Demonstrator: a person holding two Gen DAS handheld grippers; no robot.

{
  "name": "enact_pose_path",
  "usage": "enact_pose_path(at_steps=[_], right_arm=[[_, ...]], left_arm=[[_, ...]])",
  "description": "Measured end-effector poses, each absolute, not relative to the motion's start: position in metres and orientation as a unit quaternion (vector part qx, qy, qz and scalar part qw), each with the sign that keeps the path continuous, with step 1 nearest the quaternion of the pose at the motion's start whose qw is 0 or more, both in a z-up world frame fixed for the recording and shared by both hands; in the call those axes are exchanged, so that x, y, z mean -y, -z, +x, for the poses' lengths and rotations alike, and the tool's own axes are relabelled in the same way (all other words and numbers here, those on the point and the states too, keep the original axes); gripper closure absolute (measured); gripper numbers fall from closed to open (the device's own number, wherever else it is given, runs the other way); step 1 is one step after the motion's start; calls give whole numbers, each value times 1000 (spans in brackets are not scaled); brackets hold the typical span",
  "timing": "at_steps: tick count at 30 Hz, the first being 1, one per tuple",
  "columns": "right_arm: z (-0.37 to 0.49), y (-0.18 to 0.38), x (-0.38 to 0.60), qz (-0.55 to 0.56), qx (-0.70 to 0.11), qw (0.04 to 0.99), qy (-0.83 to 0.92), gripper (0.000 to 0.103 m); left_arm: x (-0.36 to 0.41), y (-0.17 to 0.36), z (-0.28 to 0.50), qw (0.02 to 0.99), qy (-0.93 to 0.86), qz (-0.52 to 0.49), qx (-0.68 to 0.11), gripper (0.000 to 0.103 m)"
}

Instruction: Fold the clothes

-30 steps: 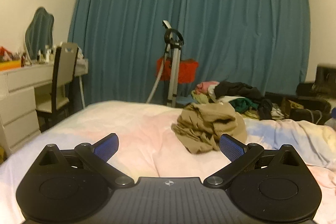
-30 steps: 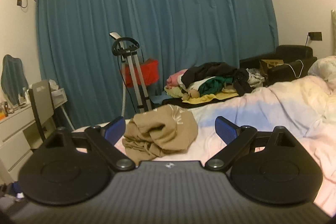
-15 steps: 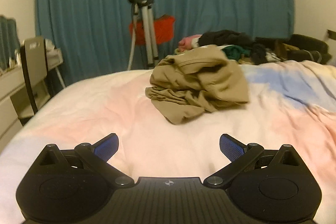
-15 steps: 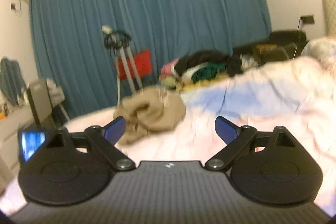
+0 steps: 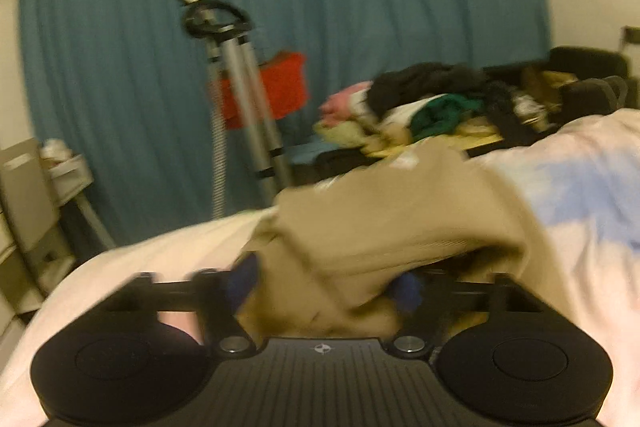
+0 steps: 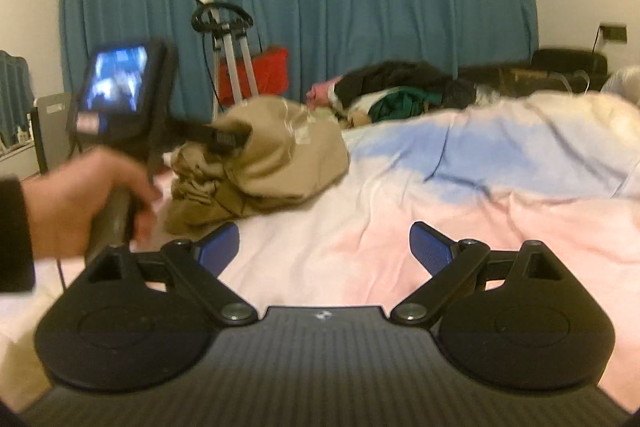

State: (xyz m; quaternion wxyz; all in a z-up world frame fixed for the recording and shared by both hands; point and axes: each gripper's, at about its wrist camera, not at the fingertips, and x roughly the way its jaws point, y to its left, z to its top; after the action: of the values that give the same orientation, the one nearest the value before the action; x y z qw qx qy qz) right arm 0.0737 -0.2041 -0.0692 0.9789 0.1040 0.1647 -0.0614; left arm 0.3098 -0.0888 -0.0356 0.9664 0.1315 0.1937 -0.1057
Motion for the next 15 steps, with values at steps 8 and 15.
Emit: enact_pose_path(at_steps=[8, 15], right_arm=[[72, 67, 226, 138, -143, 978, 57, 10], [44, 54, 230, 139, -118, 982, 54, 10]], left_arm=[[54, -38, 254, 971, 165, 5, -174, 98], [18, -61, 114, 969, 203, -31, -139, 99]])
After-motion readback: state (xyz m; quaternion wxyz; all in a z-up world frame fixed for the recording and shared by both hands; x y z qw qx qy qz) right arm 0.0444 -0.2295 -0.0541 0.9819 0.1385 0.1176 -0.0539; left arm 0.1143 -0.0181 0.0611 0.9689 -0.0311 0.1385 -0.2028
